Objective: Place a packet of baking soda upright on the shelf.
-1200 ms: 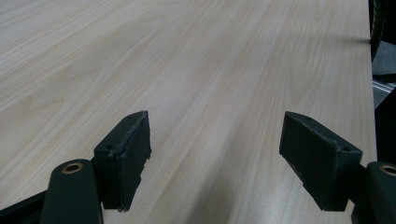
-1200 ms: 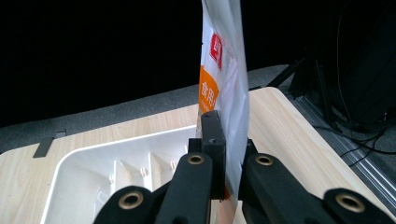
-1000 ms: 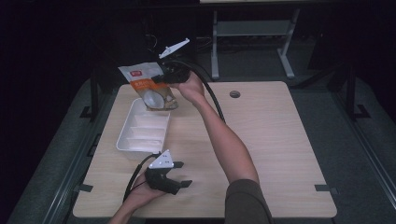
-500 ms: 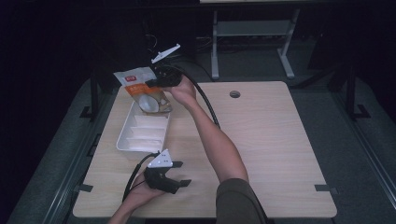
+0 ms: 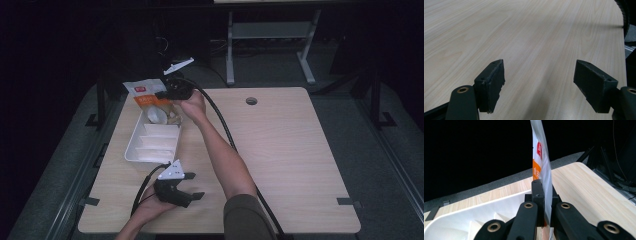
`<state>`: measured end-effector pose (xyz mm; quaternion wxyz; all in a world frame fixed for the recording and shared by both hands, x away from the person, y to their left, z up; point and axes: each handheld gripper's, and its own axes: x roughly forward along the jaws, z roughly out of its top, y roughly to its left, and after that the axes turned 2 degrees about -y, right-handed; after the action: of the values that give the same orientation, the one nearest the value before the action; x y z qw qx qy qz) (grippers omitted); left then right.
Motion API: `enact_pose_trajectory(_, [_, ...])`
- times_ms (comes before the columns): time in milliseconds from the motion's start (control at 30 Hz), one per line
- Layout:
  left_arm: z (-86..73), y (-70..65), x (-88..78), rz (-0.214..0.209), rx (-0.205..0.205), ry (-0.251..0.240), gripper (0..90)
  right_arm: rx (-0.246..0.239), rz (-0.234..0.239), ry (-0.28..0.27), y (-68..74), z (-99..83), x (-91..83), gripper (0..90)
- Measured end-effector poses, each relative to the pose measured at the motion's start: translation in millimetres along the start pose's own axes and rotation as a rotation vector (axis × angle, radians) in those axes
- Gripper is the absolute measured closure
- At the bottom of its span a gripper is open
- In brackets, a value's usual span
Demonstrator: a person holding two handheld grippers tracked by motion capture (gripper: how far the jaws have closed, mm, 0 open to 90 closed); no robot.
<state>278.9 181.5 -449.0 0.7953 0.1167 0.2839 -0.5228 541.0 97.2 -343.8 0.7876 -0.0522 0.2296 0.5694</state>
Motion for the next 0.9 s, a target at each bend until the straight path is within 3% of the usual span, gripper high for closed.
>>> enact_pose_trajectory(300, [0.0, -0.1, 0.1, -0.001, 0.002, 0.001, 24.5, 0.046, -0.018, -0.010, -4.7, -16.1, 5.5, 87.8])
enact_pose_trajectory(467, [0.1, -0.5, 0.4, -0.001, 0.002, 0.000, 24.6, 0.053, -0.022, 0.002, -5.3, -16.8, 2.6, 80.2])
enact_pose_trajectory(533, [0.4, -0.1, 0.1, 0.000, 0.003, 0.002, 24.5, 0.053, -0.044, 0.022, -5.0, -19.5, 0.1, 78.2])
enact_pose_trajectory(900, [0.4, 0.2, 0.8, 0.002, -0.001, 0.004, 24.5, 0.049, -0.055, 0.099, -5.9, -38.0, 1.0, 89.2])
